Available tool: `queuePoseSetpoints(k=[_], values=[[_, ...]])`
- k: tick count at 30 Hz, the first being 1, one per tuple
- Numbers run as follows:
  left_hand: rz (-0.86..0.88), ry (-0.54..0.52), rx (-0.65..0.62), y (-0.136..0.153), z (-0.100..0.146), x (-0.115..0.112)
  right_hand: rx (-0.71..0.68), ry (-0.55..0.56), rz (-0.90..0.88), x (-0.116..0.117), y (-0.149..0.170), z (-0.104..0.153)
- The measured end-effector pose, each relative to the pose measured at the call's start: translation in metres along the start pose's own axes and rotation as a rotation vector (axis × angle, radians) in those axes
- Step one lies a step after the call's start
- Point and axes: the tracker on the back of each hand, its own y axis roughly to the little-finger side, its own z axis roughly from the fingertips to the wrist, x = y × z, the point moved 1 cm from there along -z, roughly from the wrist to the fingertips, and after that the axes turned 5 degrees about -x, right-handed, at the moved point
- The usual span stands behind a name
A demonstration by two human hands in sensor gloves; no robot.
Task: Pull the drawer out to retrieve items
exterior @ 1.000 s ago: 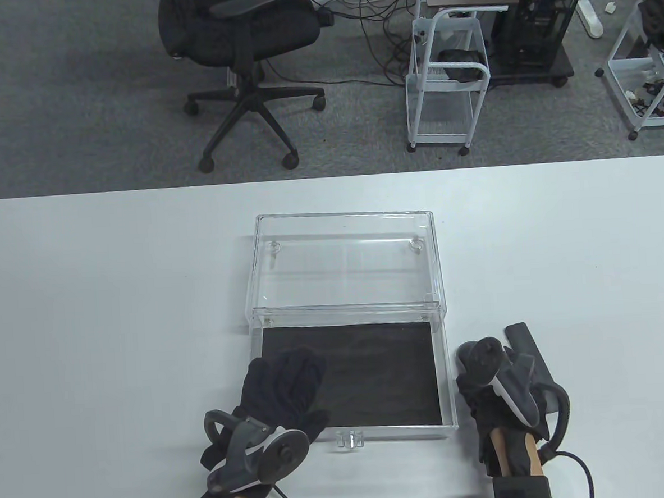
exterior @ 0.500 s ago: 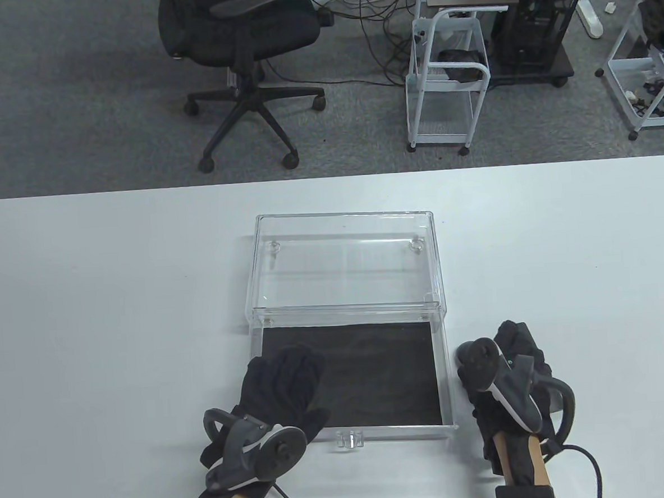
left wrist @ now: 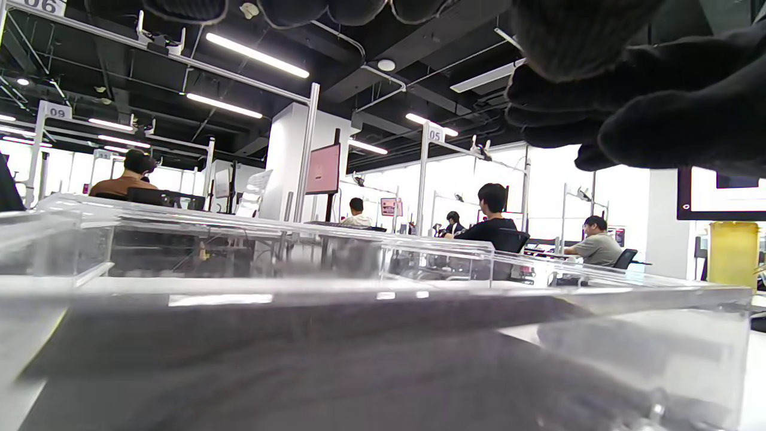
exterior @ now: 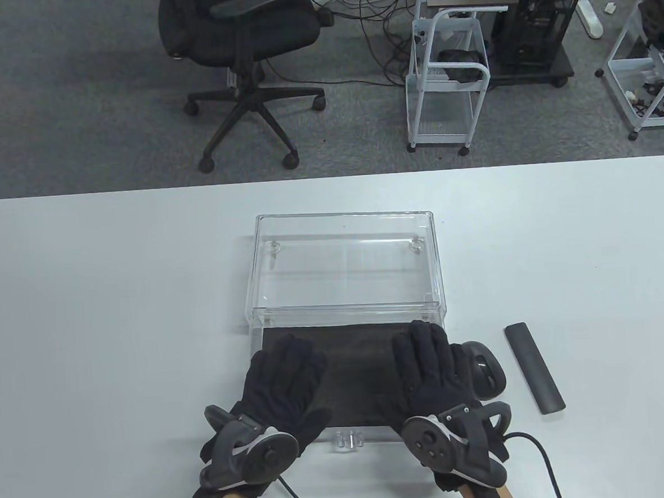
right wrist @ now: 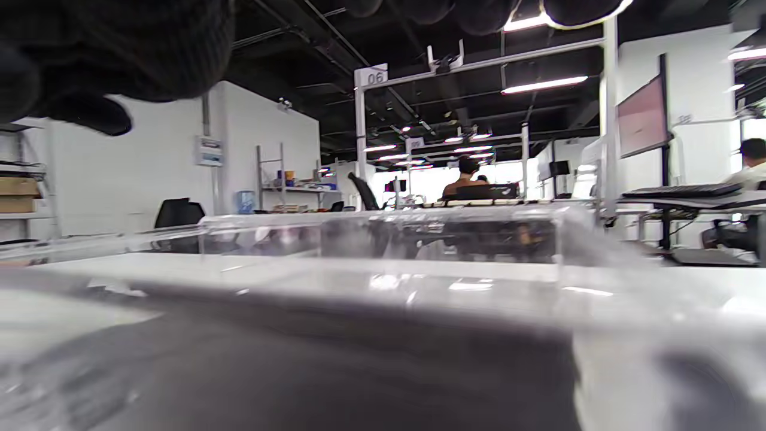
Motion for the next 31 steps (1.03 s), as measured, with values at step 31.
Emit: queuePoseSetpoints(k=[31], values=[[-0.01,-0.01,0.001,-0.003,0.001,-0.002,-0.047,-0.046,-0.072,0.018,-0.003,0.003]])
